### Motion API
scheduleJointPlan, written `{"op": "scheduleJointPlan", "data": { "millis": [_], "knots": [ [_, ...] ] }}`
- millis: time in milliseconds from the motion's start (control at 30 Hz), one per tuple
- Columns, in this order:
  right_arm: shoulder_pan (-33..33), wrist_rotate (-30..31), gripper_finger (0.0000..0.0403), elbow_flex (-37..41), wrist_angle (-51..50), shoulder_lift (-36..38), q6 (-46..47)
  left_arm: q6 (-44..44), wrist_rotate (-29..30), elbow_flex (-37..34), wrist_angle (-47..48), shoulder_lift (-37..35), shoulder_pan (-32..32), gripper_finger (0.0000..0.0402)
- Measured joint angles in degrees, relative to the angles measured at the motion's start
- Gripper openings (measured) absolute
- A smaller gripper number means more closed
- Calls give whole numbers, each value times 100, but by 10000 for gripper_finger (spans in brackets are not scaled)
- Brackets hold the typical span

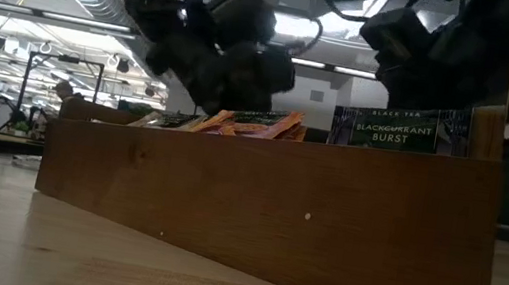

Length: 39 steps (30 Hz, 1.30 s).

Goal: Pick & Place Tea
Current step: Put the brown tea bag into the left section of the wooden organizer

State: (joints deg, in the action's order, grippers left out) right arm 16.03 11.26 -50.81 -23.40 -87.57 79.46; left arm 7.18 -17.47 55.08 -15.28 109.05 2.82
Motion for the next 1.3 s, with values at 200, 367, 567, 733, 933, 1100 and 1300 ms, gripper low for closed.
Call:
{"op": "scheduleJointPlan", "data": {
  "millis": [200, 367, 567, 733, 933, 1100, 1300],
  "knots": [
    [127, 27, 74, 48, -79, 4, 322, 2, 812, 1, -425, 431, -157, 2],
    [127, 27, 75, 50, -101, 4, 430, 3, 796, -5, -393, 413, -145, 2],
    [127, 84, 75, 50, -155, 4, 438, 58, 910, -3, -489, 394, -106, 2],
    [92, 121, 75, 50, -204, -20, 582, 158, 1349, -5, -333, 443, -136, 3],
    [57, 130, 75, 55, -285, -92, 896, 282, 1656, 16, -285, 711, -222, 3],
    [57, 130, 75, 55, -449, -92, 1314, 341, 1686, 12, -413, 731, -262, 2],
    [42, 577, 75, 74, -679, -116, 2294, 155, 1676, 16, -247, 711, -268, 2]
  ]
}}
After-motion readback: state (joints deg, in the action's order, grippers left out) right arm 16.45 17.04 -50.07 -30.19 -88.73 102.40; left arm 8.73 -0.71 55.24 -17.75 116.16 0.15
